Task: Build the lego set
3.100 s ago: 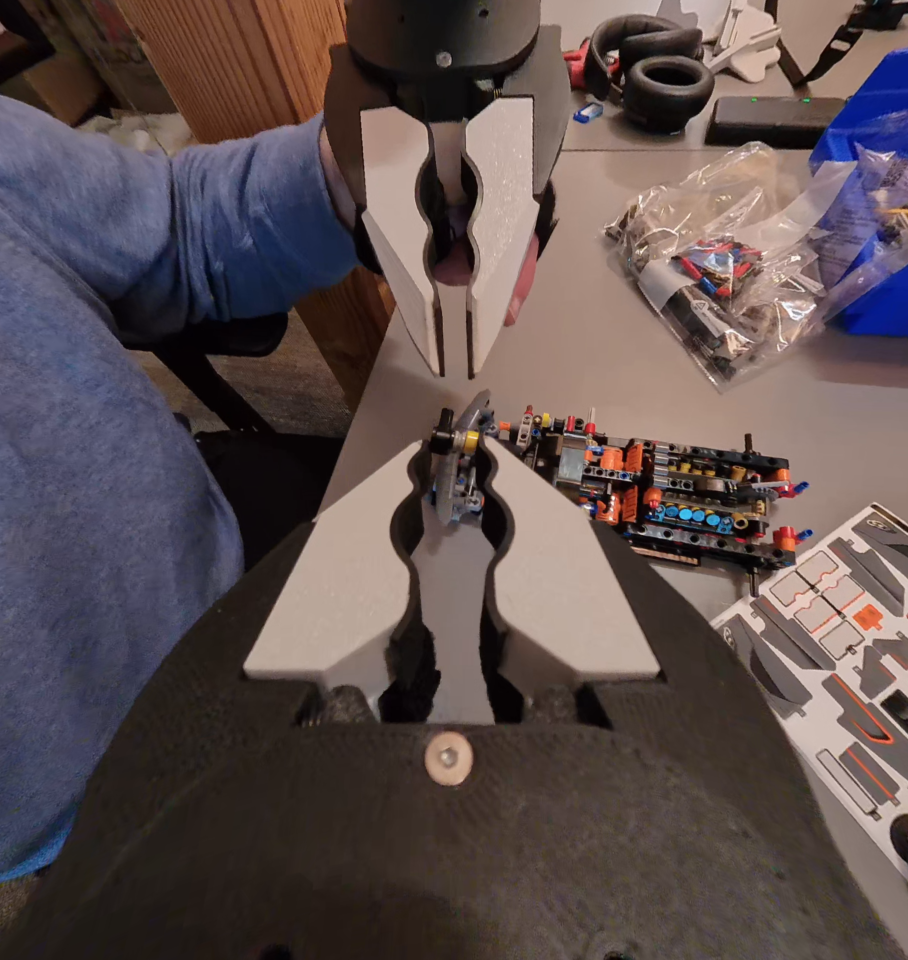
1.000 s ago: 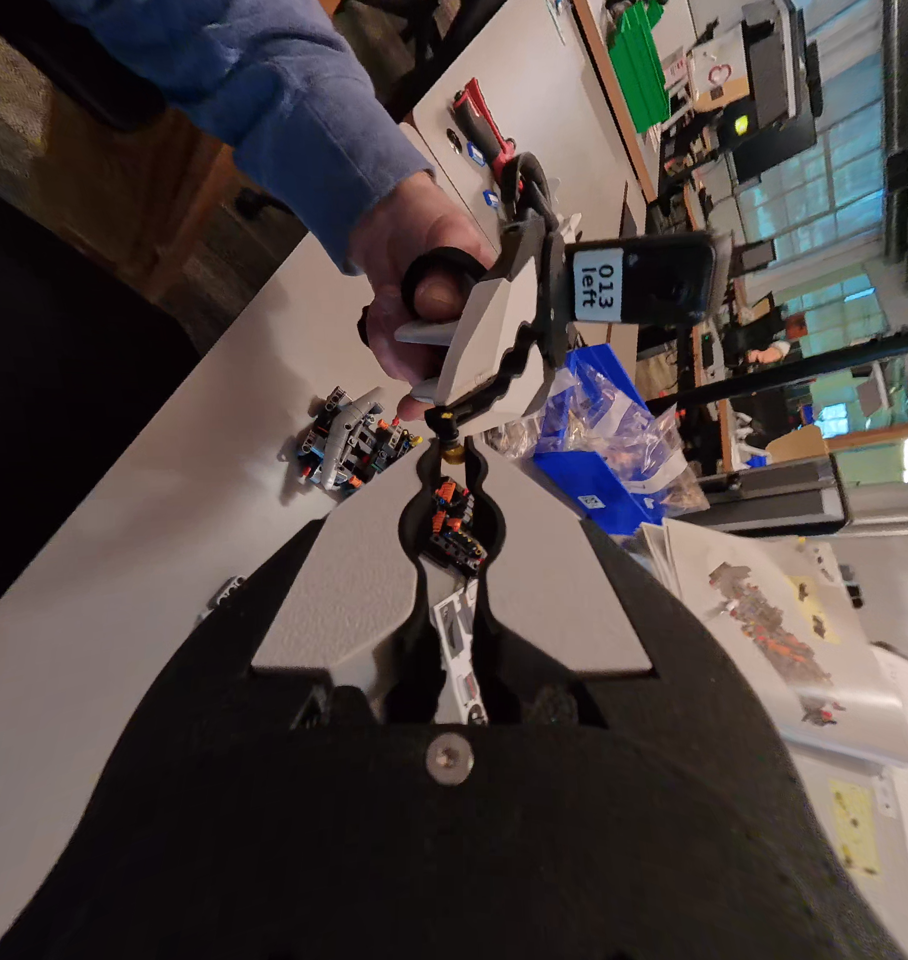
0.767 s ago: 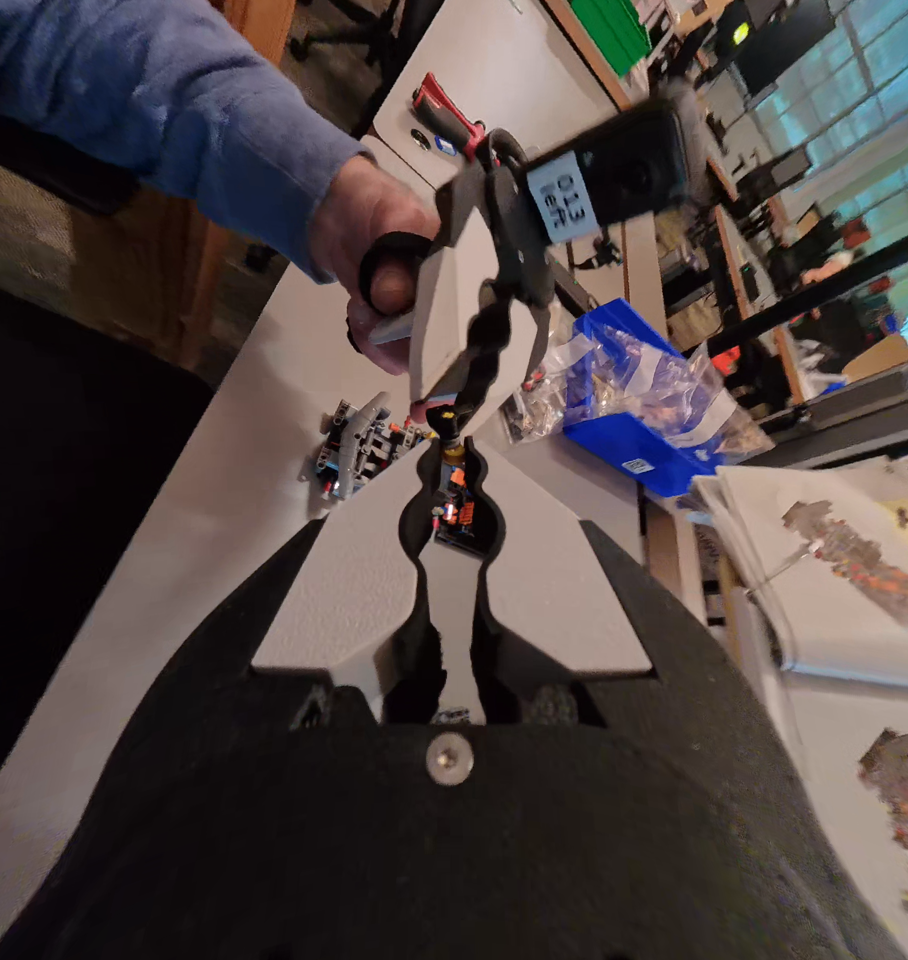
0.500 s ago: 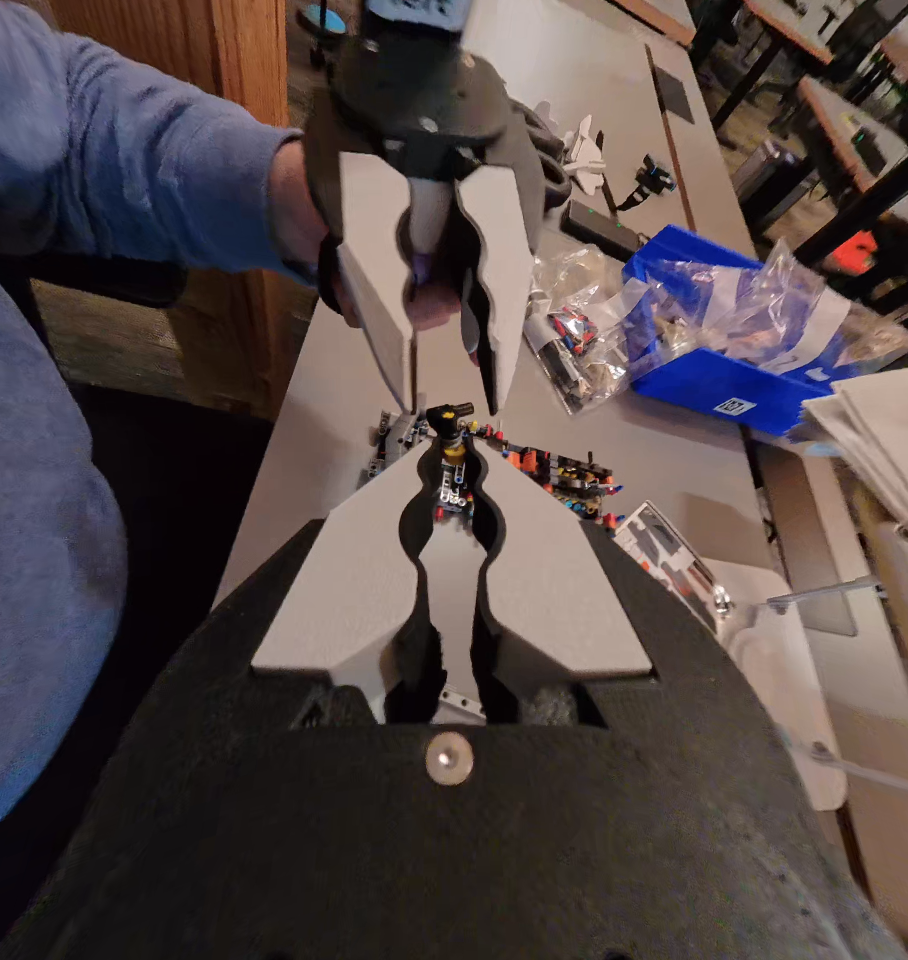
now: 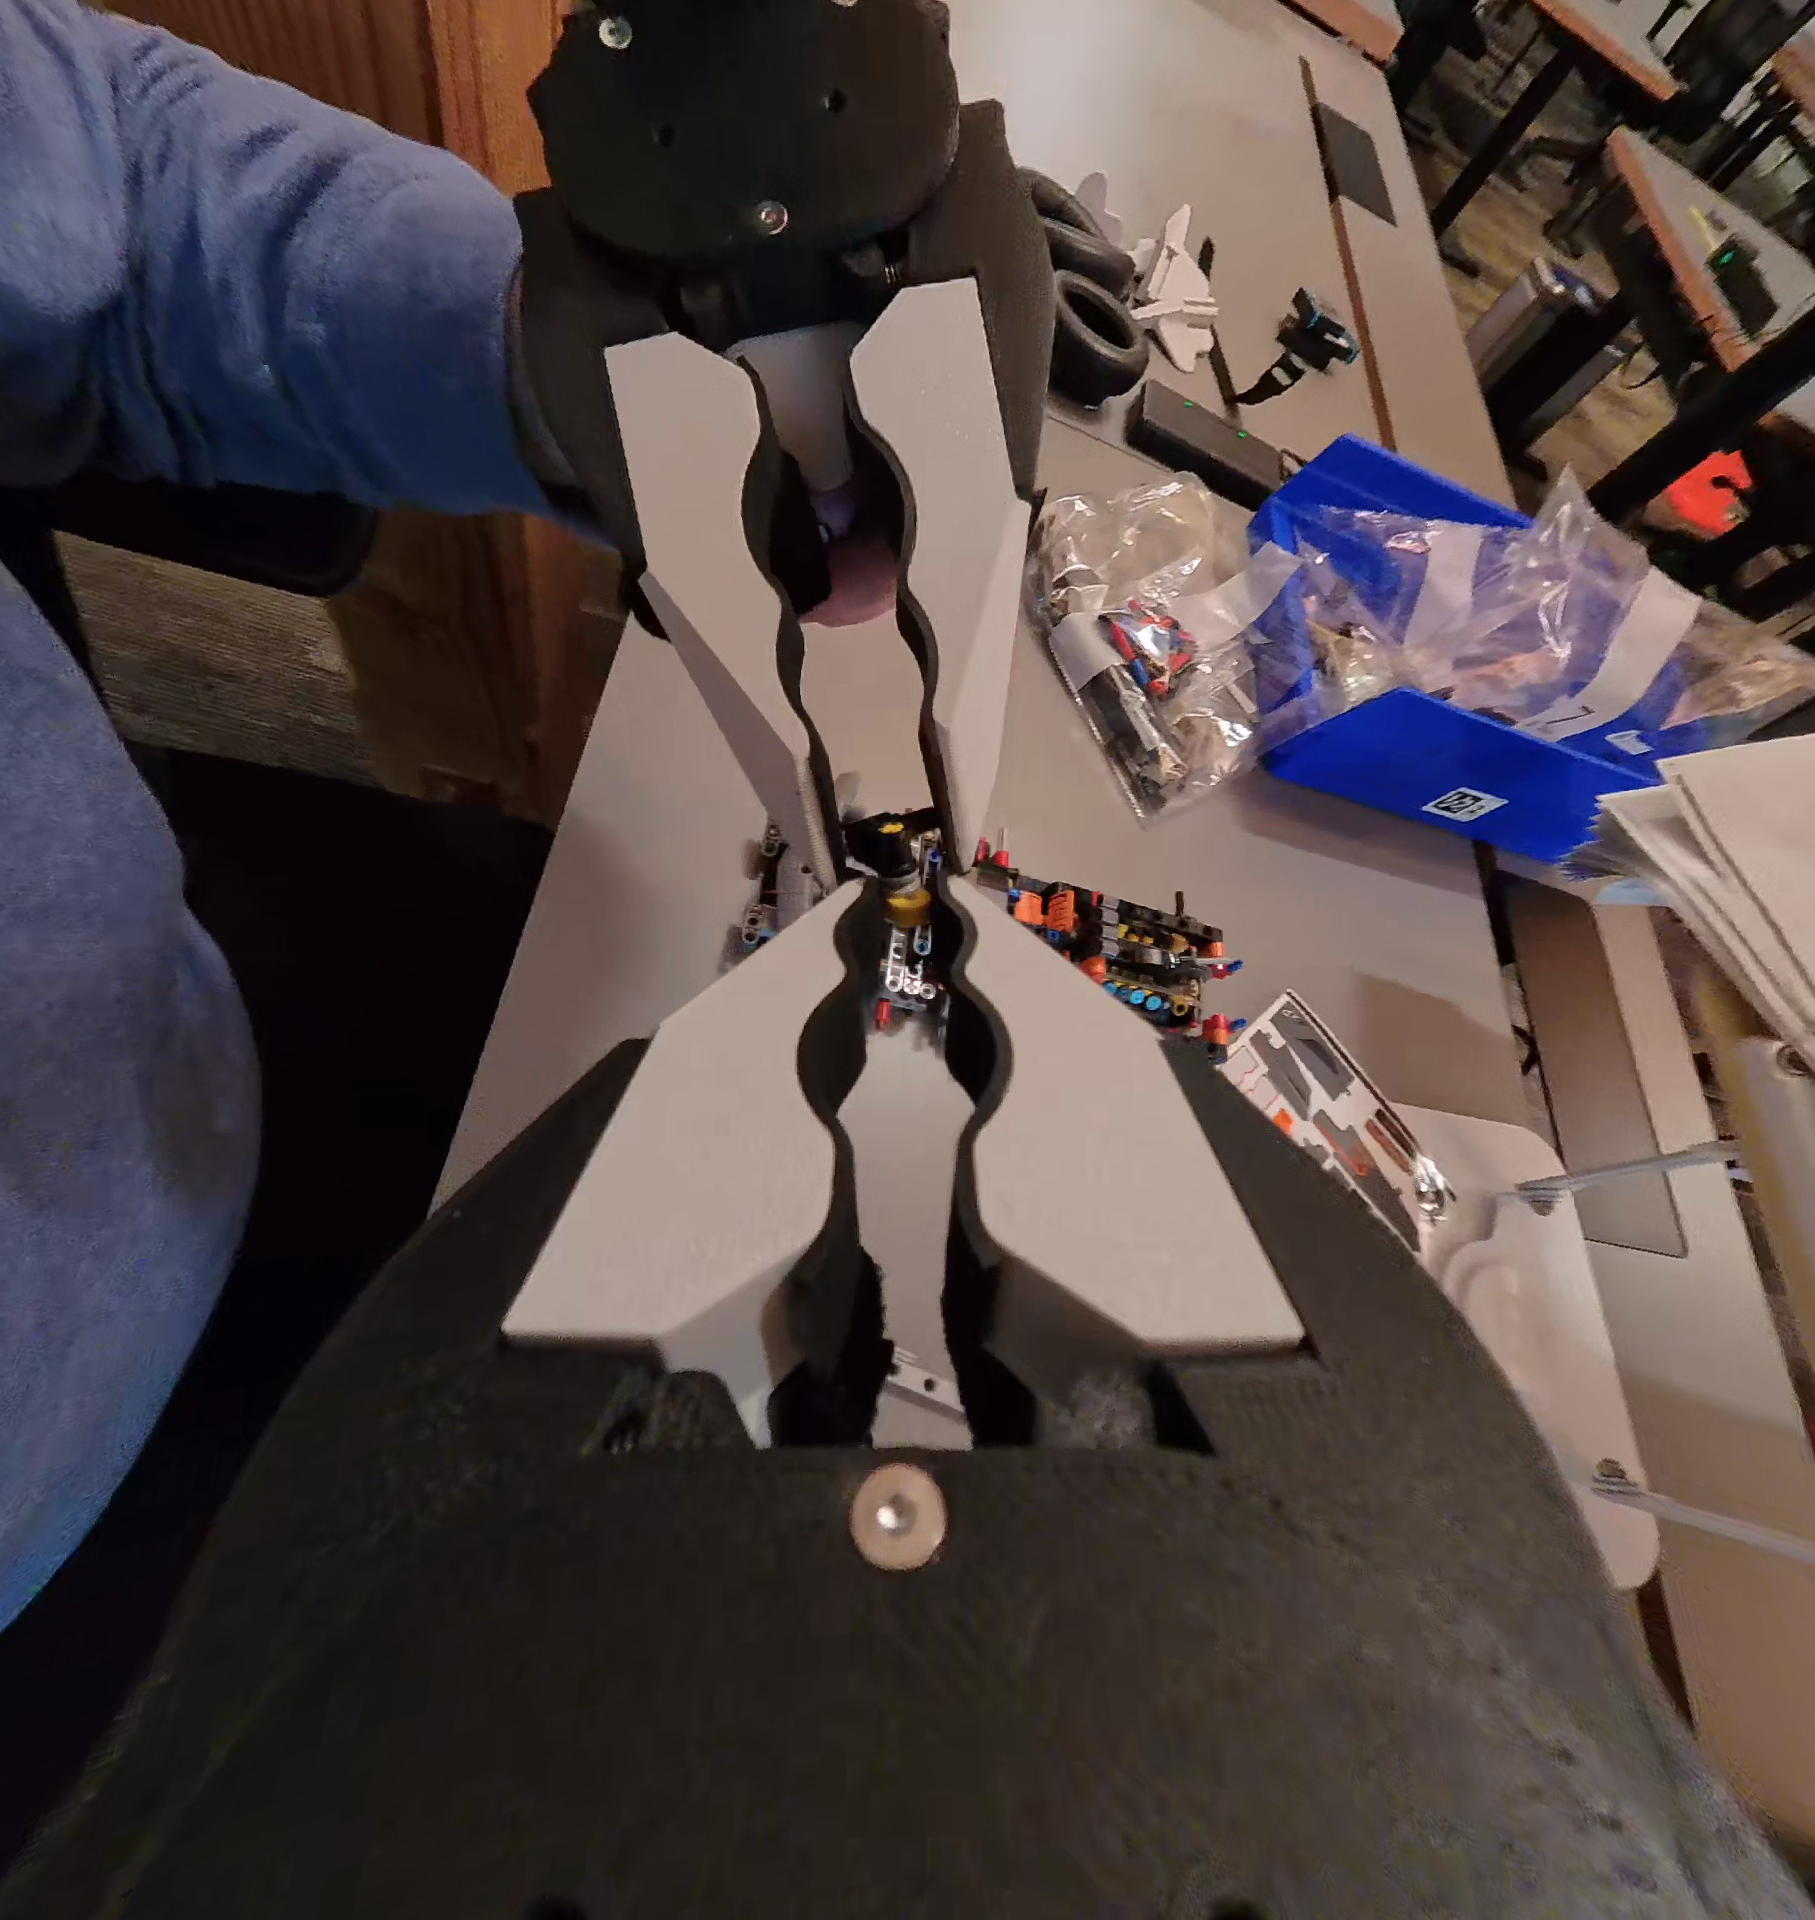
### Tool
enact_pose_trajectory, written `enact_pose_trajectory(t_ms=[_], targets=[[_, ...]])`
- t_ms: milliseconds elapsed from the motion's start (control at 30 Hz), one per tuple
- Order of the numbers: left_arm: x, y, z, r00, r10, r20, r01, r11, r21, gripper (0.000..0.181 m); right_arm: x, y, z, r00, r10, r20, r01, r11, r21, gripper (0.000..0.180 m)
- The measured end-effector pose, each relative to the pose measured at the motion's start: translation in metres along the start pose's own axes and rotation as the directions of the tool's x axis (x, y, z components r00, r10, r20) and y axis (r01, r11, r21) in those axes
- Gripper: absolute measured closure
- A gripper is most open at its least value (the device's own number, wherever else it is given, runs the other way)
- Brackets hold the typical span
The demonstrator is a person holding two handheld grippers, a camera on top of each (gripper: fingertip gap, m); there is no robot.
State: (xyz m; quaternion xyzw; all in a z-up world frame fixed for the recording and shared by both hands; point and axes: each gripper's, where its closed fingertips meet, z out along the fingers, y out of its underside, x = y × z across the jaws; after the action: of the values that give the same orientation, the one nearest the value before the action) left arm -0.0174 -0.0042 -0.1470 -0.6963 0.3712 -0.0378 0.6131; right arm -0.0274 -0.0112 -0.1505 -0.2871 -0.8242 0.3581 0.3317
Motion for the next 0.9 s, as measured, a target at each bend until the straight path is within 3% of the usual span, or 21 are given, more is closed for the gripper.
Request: enact_pose_trajectory(t_ms=[233, 533, 900], targets=[[0.0006, -0.0005, 0.0003, 1.0, -0.013, -0.014, 0.013, 1.0, 0.012, 0.165, -0.0003, 0.0007, -0.0008, 0.999, -0.026, -0.039, 0.026, 1.0, 0.0, 0.174], [0.0005, -0.0091, -0.0038, 0.989, -0.122, -0.084, 0.129, 0.988, 0.084, 0.165, 0.0047, -0.005, -0.0042, 0.917, -0.298, -0.266, 0.285, 0.955, -0.089, 0.171], [0.0016, -0.008, -0.0009, 0.987, -0.139, -0.075, 0.144, 0.987, 0.07, 0.165, 0.0069, -0.0056, -0.0078, 0.876, -0.29, -0.387, 0.257, 0.957, -0.135, 0.171]])
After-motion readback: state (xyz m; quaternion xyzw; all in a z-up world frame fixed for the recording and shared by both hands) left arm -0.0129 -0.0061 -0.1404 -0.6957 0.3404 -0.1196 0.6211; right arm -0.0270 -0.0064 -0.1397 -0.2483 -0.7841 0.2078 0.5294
